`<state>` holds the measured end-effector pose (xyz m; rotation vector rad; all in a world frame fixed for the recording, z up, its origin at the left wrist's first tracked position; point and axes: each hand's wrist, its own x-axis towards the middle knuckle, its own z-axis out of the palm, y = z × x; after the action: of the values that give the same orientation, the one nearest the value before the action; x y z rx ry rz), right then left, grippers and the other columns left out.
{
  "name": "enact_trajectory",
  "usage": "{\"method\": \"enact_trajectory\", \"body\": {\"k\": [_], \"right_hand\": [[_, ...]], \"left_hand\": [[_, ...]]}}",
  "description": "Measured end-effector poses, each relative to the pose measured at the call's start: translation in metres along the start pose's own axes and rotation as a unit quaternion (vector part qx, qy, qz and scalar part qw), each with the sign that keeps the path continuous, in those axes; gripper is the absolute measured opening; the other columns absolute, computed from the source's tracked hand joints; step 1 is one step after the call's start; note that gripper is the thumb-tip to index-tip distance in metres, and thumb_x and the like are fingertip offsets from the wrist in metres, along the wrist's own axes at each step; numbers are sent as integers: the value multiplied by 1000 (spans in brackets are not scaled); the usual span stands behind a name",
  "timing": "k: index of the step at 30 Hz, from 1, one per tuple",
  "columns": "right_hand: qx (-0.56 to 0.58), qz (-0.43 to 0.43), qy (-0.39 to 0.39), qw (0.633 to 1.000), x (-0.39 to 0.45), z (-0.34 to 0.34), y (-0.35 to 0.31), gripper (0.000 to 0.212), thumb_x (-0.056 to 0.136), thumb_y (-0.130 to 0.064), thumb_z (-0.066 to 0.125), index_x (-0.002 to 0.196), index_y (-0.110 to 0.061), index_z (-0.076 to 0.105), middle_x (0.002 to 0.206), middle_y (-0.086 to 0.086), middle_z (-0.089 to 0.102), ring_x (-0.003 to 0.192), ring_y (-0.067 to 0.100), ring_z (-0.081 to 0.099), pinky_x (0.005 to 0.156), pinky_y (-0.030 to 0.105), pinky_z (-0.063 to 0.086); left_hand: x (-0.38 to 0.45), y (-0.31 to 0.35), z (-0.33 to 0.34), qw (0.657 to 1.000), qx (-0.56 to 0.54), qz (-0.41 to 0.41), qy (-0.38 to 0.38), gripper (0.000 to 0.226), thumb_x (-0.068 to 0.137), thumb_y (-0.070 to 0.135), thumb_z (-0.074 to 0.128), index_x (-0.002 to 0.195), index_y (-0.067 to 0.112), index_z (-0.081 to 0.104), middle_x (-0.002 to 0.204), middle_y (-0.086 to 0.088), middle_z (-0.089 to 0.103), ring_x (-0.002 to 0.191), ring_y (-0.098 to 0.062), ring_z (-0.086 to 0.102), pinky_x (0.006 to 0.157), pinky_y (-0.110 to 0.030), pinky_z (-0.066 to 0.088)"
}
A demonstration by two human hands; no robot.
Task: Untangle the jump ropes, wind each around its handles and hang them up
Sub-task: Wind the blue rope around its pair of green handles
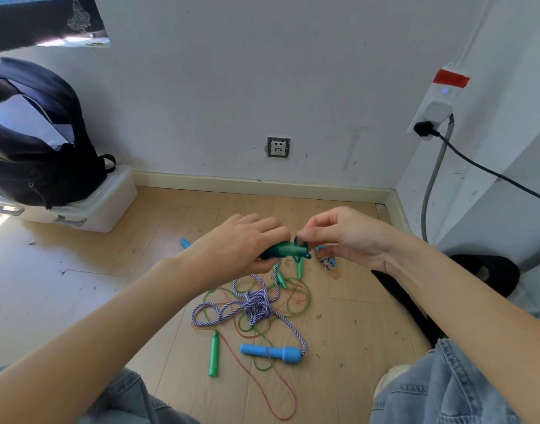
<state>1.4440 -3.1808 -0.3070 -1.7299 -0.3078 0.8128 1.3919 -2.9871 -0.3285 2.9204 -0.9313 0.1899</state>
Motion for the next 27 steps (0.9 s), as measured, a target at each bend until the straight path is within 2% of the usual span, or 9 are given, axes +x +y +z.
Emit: {"method": "enact_trajectory", "body": {"k": [3,6,10,13,16,18,20,23,27], "right_hand": [[10,22,58,998,6,8,4,19,89,-9,56,71,-6,60,65,4,56,59,11,48,57,23,34],[129,70,106,983,8,3,4,25,93,-8,49,68,-7,54,64,5,49,56,12,44,53,23,32],[264,41,68,961,6,-6,-7,22,90,-13,51,69,-9,54,66,4,52,55,12,46,48,20,35],[83,-35,49,995,7,-2,-7,18,84,-13,62,67,-11,56,63,1,55,56,10,49,53,21,37],[-147,-45,56,986,6,2,-2,23,82,-16,67,64,-9,56,61,3,55,61,15,48,59,22,40],[-199,-55,50,977,4,4,0,23,83,-20,67,64,-10,57,62,3,56,63,14,50,61,23,41],[-205,-106,66,971,3,6,-1,21,84,-21,66,69,-8,59,64,-1,58,61,8,52,61,19,43],[-96,-168,116,974,4,10,-2,18,83,-18,66,70,-10,57,64,-2,58,61,7,51,56,16,42],[46,-134,190,972,9,8,-3,22,80,-17,69,65,-14,53,61,-4,58,58,11,48,48,17,39]], "left_hand": [[1,13,10,1000,-3,-6,-10,26,94,37,39,113,21,45,104,6,52,89,-17,48,82,-30,38],[4,19,13,998,-13,-38,39,20,92,36,38,106,21,43,97,7,50,84,-17,48,74,-29,33],[10,18,7,984,-89,-132,75,16,90,30,45,91,20,32,83,8,46,67,-18,44,73,-33,40],[8,11,0,970,-181,-159,43,24,87,34,54,94,18,37,85,7,50,71,-20,50,66,-35,44],[-1,7,1,991,-65,-116,19,34,85,52,50,96,22,38,90,10,52,80,-14,52,68,-27,39],[-3,10,5,996,26,-87,24,37,85,59,43,95,23,36,88,11,52,80,-13,52,69,-26,35],[-1,13,5,995,23,-94,16,34,86,54,44,93,23,34,82,11,49,73,-14,49,64,-26,35],[7,20,0,971,-189,-144,-9,27,87,32,56,101,11,45,79,0,57,65,-15,49,57,-26,36],[15,25,-8,871,-451,-194,-6,18,87,8,56,102,2,50,88,-15,63,73,-17,62,72,-29,52]]}}
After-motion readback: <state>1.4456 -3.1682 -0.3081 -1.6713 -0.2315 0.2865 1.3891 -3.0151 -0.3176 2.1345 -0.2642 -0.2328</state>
